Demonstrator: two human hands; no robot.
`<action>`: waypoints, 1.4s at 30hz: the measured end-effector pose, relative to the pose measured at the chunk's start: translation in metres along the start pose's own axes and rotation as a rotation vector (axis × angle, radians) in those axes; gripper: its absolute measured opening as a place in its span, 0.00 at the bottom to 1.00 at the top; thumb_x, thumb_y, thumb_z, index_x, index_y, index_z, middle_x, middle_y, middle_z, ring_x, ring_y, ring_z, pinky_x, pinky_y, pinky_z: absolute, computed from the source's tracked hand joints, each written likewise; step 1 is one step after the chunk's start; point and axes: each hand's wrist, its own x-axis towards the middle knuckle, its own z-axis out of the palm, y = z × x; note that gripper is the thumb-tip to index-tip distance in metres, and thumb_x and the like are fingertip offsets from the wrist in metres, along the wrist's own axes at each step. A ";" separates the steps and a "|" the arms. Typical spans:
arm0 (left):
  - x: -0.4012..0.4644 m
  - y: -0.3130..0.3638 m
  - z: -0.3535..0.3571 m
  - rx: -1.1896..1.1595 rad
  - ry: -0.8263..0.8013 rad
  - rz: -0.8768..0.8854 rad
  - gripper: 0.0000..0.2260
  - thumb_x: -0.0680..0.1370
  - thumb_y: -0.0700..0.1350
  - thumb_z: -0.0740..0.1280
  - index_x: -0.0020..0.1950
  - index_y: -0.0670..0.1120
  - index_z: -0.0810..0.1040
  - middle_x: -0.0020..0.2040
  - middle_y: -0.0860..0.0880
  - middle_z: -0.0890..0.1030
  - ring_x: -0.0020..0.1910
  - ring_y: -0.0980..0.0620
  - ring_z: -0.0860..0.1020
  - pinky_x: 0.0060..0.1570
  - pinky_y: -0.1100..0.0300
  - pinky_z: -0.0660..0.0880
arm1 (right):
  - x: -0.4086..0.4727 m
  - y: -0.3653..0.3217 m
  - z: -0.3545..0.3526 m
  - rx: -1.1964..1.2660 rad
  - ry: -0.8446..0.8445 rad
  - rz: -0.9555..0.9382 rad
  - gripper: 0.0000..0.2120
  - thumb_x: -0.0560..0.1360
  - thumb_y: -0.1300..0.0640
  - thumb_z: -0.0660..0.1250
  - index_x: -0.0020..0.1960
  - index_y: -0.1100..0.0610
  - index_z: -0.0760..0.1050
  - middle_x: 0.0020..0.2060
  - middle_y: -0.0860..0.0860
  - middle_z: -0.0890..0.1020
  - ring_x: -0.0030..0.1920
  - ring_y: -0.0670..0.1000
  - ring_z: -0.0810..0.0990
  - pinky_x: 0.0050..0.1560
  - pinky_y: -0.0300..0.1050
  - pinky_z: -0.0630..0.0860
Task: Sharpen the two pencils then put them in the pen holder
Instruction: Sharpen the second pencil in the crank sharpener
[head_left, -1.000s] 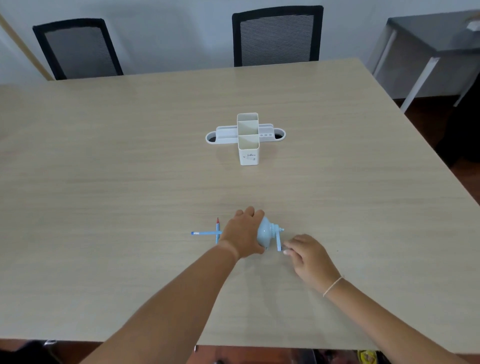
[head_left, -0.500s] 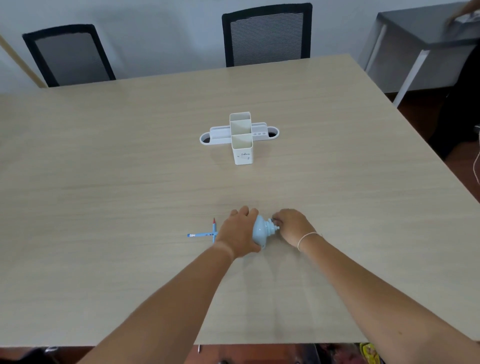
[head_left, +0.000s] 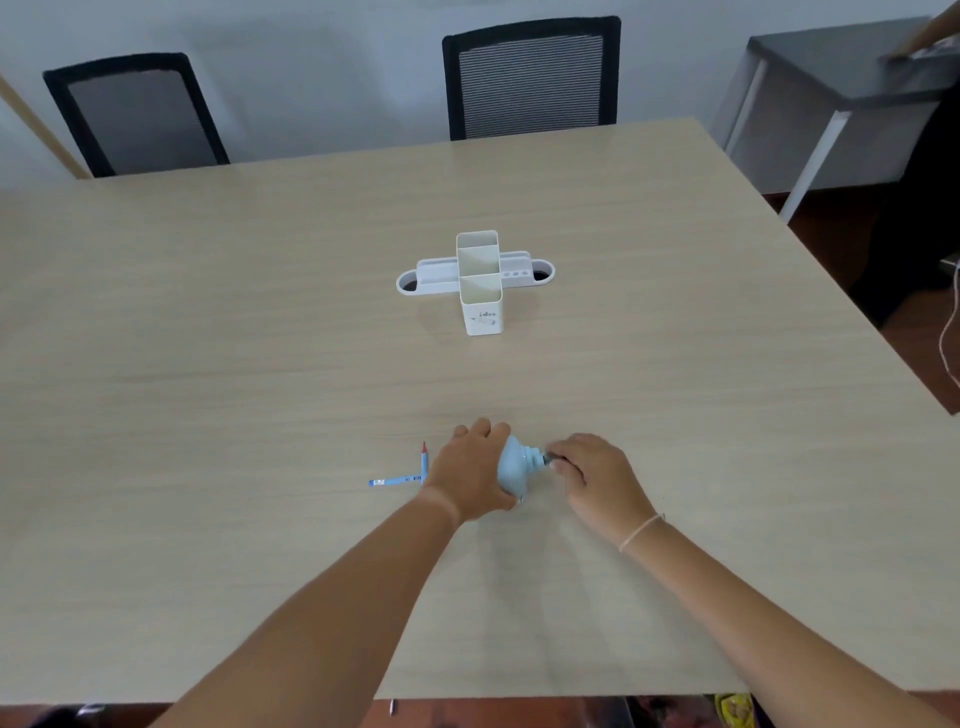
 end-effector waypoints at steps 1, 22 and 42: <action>0.000 0.001 -0.001 0.004 0.002 0.000 0.29 0.67 0.51 0.74 0.63 0.45 0.68 0.58 0.47 0.72 0.57 0.44 0.71 0.50 0.57 0.68 | 0.010 -0.001 -0.001 0.007 0.009 0.010 0.09 0.69 0.63 0.59 0.40 0.64 0.78 0.33 0.58 0.80 0.38 0.54 0.75 0.39 0.37 0.61; -0.001 0.000 0.000 0.083 -0.020 0.022 0.29 0.67 0.51 0.73 0.63 0.46 0.67 0.58 0.47 0.72 0.55 0.45 0.70 0.49 0.56 0.71 | -0.031 0.010 0.019 0.069 -0.096 0.054 0.13 0.71 0.60 0.56 0.35 0.66 0.73 0.28 0.43 0.69 0.35 0.52 0.69 0.39 0.37 0.62; -0.001 -0.003 0.002 0.081 -0.017 0.034 0.29 0.66 0.52 0.74 0.63 0.46 0.67 0.58 0.47 0.71 0.56 0.45 0.71 0.50 0.55 0.72 | 0.004 0.033 0.037 -0.220 -0.307 0.151 0.10 0.76 0.64 0.57 0.45 0.64 0.76 0.46 0.60 0.79 0.51 0.59 0.75 0.47 0.46 0.68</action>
